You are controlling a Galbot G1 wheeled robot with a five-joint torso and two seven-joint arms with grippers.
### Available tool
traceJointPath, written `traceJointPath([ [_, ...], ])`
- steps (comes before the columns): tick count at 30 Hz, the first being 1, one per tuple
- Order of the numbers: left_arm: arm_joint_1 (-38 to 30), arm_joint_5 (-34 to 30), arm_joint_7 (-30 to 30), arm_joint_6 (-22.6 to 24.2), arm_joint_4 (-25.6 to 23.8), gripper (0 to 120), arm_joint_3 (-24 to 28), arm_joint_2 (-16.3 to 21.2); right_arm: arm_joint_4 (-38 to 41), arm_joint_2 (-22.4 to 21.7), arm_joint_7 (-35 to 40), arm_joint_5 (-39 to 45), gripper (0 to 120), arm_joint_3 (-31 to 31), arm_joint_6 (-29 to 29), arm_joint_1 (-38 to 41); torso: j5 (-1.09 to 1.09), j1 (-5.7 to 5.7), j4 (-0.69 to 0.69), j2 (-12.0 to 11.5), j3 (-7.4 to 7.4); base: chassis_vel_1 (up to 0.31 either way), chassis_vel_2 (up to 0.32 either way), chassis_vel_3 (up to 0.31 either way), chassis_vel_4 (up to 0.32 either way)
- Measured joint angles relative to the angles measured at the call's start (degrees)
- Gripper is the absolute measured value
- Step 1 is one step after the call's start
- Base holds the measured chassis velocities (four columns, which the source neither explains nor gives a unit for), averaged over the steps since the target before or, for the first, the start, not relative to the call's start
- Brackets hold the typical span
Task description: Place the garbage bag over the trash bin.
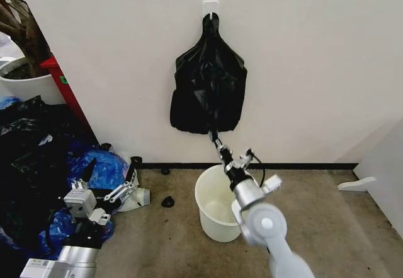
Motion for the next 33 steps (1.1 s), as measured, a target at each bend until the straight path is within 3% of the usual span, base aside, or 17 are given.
traceJointPath([
  [15, -0.87, 0.00, 0.27, -0.44, 1.14, 100, 0.15, 0.20, -2.05, 2.04, -7.37, -6.55, 0, 0.48, 2.59, -13.24, 0.00, 0.00, 0.00, 0.00, 0.00, 0.000, 0.000, 0.000, 0.000],
  [25, -1.05, 0.02, 0.42, -0.57, 1.37, 100, 0.24, 0.33, -2.10, 2.58, -8.14, -7.03, 0, 1.33, 3.46, -14.41, 0.00, 0.01, 0.00, 0.00, 0.00, 0.000, 0.000, 0.000, 0.000],
  [33, -1.12, 0.15, 0.48, -0.59, 1.38, 100, 0.27, 0.43, 1.37, 1.24, -6.10, -6.85, 0, 2.27, 2.91, -10.90, 0.00, 0.01, 0.00, -0.01, 0.01, 0.000, 0.000, 0.000, 0.000],
])
